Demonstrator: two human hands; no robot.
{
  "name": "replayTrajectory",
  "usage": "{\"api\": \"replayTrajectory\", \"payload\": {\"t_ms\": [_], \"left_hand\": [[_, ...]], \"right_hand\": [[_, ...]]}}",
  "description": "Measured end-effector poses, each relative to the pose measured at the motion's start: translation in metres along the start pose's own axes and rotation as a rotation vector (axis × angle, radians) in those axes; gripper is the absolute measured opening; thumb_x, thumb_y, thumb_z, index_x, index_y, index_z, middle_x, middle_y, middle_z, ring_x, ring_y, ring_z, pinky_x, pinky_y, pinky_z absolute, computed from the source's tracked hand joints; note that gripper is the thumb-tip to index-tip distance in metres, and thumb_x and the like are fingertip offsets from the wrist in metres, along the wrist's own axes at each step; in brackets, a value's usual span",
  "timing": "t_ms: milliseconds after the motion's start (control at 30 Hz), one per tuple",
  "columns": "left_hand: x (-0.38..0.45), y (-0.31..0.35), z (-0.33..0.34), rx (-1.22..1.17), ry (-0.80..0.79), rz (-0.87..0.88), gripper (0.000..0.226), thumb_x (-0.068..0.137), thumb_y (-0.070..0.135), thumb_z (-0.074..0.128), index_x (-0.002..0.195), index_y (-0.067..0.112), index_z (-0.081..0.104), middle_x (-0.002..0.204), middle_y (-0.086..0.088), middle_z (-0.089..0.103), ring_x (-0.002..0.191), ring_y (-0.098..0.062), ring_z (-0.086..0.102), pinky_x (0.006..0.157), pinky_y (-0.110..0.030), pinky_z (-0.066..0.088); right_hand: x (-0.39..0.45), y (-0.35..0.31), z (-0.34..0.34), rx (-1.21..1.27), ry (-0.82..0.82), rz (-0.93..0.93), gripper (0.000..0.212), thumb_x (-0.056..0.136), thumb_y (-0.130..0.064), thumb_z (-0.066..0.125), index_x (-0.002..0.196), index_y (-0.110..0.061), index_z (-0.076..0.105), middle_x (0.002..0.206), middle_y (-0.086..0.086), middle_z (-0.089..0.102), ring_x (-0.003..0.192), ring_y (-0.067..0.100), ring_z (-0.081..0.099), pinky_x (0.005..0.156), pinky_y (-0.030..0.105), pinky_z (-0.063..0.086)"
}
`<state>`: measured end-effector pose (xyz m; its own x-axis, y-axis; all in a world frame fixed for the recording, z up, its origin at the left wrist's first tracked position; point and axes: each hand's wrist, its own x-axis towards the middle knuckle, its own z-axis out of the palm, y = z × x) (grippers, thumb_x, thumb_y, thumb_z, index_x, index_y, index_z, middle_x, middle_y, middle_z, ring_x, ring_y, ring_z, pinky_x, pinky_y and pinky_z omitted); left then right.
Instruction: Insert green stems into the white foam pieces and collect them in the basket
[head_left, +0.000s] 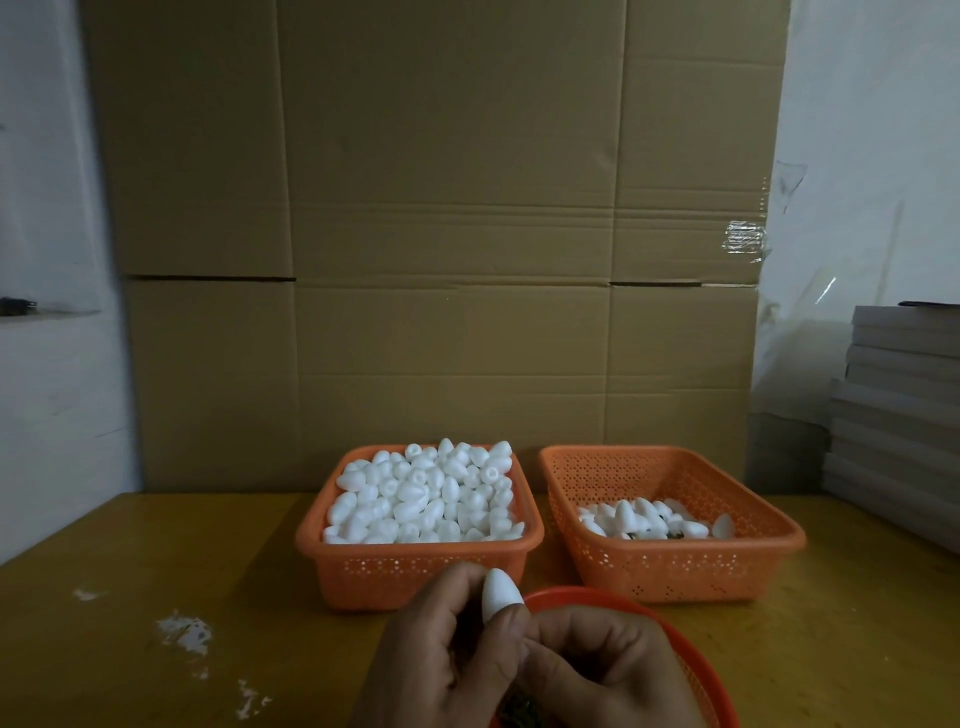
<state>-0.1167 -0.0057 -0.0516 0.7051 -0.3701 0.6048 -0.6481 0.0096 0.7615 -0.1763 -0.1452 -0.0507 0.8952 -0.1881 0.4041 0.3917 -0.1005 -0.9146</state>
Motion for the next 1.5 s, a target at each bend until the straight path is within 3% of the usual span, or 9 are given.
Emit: {"api": "replayTrajectory", "payload": {"t_ms": [133,267,467,667,800,1000,1167,1333,1500], "left_hand": [[0.002,-0.003,0.001,0.036,0.029,0.024,0.029,0.069,0.057,0.057,0.084,0.033,0.061,0.073,-0.005,0.069,0.068,-0.013,0.066,0.058,-0.016,0.048],[0.002,-0.007,0.003,0.046,0.057,0.046,0.029,0.070,0.057,0.055,0.083,0.031,0.060,0.072,-0.009,0.067,0.067,-0.020,0.066,0.058,-0.024,0.049],[0.001,-0.006,0.006,0.045,0.077,0.042,0.013,0.079,0.043,0.061,0.081,0.031,0.062,0.069,-0.008,0.066,0.065,-0.019,0.066,0.055,-0.014,0.046],[-0.002,-0.003,0.007,-0.079,0.020,0.040,0.010,0.083,0.045,0.063,0.090,0.041,0.068,0.081,0.004,0.075,0.076,-0.008,0.071,0.062,-0.010,0.049],[-0.002,-0.001,0.005,-0.168,-0.024,0.044,0.028,0.082,0.055,0.056,0.106,0.050,0.069,0.101,0.023,0.074,0.099,0.007,0.067,0.075,-0.006,0.049],[-0.001,-0.004,0.004,-0.198,-0.089,0.046,0.032,0.088,0.056,0.054,0.117,0.051,0.065,0.118,0.023,0.069,0.116,0.008,0.059,0.089,-0.010,0.046],[-0.003,-0.009,0.006,-0.181,-0.156,-0.008,0.035,0.088,0.056,0.056,0.120,0.047,0.066,0.118,0.021,0.070,0.115,0.004,0.062,0.090,-0.013,0.048],[-0.006,-0.017,0.007,0.010,-0.137,-0.054,0.040,0.079,0.070,0.051,0.110,0.049,0.066,0.111,0.025,0.069,0.110,0.004,0.061,0.098,-0.038,0.050],[-0.006,-0.016,0.010,0.075,-0.144,-0.044,0.039,0.077,0.072,0.050,0.107,0.051,0.064,0.108,0.029,0.067,0.108,0.008,0.060,0.099,-0.036,0.045]], "right_hand": [[-0.001,0.000,0.003,0.034,-0.024,0.008,0.041,0.070,-0.042,0.085,0.079,-0.003,0.079,0.079,0.024,0.074,0.082,0.051,0.069,0.073,0.042,0.051],[-0.003,-0.001,0.006,0.065,-0.053,0.035,0.037,0.072,-0.040,0.083,0.075,-0.004,0.079,0.074,0.019,0.074,0.069,0.026,0.071,0.067,0.028,0.051],[-0.006,-0.003,0.009,0.119,-0.052,0.056,0.042,0.069,-0.043,0.084,0.078,-0.002,0.078,0.071,0.022,0.071,0.064,0.031,0.066,0.063,0.034,0.047],[-0.004,-0.004,0.008,0.129,-0.005,0.139,0.071,0.044,-0.059,0.092,0.078,0.001,0.076,0.060,0.023,0.060,0.057,0.030,0.053,0.052,0.032,0.042],[-0.005,-0.008,0.008,0.151,0.002,0.183,0.041,0.057,-0.038,0.093,0.074,-0.005,0.079,0.057,0.021,0.061,0.049,0.024,0.053,0.048,0.028,0.043],[-0.003,-0.009,0.006,0.187,0.047,0.169,0.025,0.060,-0.023,0.091,0.074,-0.005,0.080,0.056,0.015,0.065,0.044,0.019,0.052,0.045,0.024,0.043],[0.004,-0.010,-0.007,0.170,0.144,0.098,0.026,0.062,-0.024,0.076,0.076,-0.003,0.078,0.058,0.014,0.065,0.049,0.022,0.049,0.049,0.028,0.044],[0.023,-0.014,-0.036,-0.060,0.265,0.052,0.015,0.079,-0.027,0.070,0.073,-0.015,0.077,0.061,0.001,0.067,0.052,0.006,0.057,0.052,0.017,0.049],[0.062,0.011,-0.075,-0.338,0.507,0.069,0.008,0.088,-0.019,0.074,0.083,-0.023,0.078,0.081,-0.006,0.077,0.067,0.001,0.068,0.064,0.025,0.051]]}}
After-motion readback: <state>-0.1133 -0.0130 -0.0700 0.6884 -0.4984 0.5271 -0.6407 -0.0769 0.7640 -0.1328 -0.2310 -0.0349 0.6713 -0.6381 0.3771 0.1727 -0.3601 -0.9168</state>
